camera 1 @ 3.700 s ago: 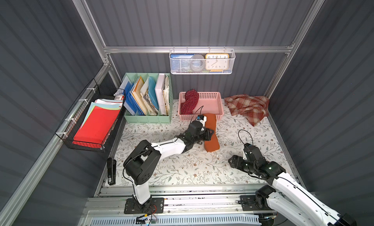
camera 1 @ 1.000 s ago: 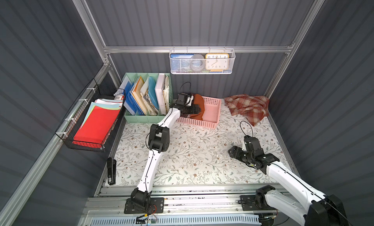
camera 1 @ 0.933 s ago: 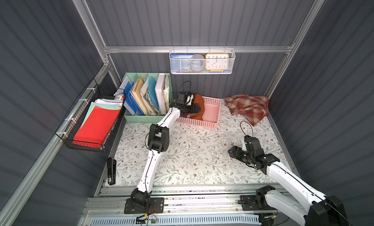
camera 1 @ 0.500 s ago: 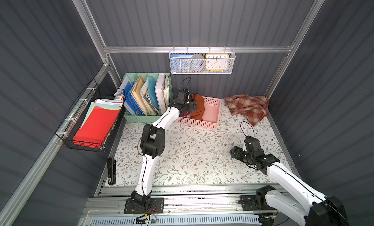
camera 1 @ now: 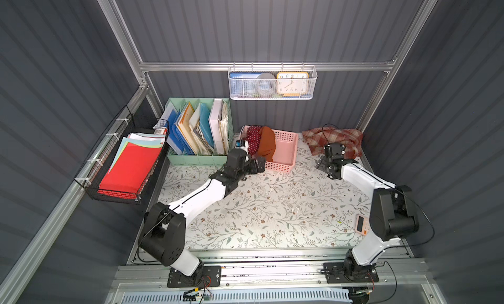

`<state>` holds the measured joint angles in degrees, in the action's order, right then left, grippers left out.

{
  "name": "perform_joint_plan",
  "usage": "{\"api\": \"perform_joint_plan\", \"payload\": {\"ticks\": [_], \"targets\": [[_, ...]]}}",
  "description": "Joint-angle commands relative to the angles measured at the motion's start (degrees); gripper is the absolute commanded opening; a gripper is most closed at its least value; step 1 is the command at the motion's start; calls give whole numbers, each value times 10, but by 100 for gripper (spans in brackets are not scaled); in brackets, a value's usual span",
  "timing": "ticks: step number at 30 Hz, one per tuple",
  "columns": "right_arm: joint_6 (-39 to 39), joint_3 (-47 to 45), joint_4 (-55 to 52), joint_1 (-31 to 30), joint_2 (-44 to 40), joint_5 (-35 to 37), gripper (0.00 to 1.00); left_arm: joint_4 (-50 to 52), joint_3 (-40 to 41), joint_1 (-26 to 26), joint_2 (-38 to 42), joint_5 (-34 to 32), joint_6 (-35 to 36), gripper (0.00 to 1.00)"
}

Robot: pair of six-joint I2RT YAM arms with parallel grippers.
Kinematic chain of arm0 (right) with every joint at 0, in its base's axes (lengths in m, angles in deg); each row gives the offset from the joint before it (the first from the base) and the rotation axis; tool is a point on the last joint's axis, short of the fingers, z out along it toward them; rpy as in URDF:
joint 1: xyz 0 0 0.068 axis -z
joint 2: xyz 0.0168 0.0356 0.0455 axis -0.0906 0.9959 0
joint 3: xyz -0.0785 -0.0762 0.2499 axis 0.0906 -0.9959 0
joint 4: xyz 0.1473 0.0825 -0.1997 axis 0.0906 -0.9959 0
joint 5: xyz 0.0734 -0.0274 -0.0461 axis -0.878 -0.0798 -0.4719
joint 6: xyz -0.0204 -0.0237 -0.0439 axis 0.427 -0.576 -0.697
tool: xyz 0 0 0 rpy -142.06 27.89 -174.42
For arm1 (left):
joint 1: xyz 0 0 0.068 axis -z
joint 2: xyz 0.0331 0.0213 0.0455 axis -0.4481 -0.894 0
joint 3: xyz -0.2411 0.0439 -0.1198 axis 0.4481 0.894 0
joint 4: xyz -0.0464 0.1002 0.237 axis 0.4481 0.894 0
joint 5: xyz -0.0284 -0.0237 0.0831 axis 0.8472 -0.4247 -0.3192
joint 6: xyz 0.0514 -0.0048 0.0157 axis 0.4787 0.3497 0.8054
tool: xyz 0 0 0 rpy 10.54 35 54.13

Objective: Roll up the skirts
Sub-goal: Place the skirt in the basket, then move the skirt to the center of the board.

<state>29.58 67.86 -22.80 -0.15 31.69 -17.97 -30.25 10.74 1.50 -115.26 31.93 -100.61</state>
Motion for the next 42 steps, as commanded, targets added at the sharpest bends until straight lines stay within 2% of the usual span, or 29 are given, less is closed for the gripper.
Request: {"api": "perform_joint_plan", "payload": {"ticks": [1, 6, 8, 9, 13, 16, 18, 20, 21, 22, 24, 26, 28, 36, 42], "targets": [[-29, 103, -9, 29, 82, -8, 83, -3, 52, -6, 48, -3, -29, 100], [-60, 288, -60, 49, 239, 3, 82, 1, 86, -6, 77, -21, -20, 100], [-61, 366, -123, 61, 283, -38, 79, 3, 86, -6, 72, -19, -14, 100], [-64, 393, -136, 62, 300, -29, 79, 3, 86, -6, 69, -18, -14, 100], [-66, 443, -175, 64, 337, -39, 76, -3, 84, -6, 63, -7, -10, 100], [-60, 501, -229, 72, 378, -94, 72, -3, 77, -6, 54, -2, -7, 100], [-48, 516, -238, 80, 393, -134, 60, -1, 69, -6, 47, 3, -7, 100], [-40, 515, -234, 91, 396, -182, 33, 1, 61, -6, 43, 11, -8, 100], [-38, 514, -233, 94, 395, -202, 23, 5, 56, -6, 42, 13, -8, 100], [-38, 511, -232, 94, 393, -212, 18, 6, 55, -6, 42, 14, -9, 100], [-45, 497, -222, 94, 382, -234, 8, 8, 53, -6, 45, 16, -6, 100], [-50, 469, -199, 93, 359, -273, 3, 10, 53, -6, 48, 15, -6, 100], [-53, 425, -181, 89, 320, -281, 0, 16, 53, -6, 52, 14, -8, 100], [-19, 143, -61, 44, 58, -269, 0, 12, 72, -7, 80, 29, -32, 100], [24, -23, -86, -56, -136, -156, 0, 14, 86, -6, 102, 41, -48, 100]]}}
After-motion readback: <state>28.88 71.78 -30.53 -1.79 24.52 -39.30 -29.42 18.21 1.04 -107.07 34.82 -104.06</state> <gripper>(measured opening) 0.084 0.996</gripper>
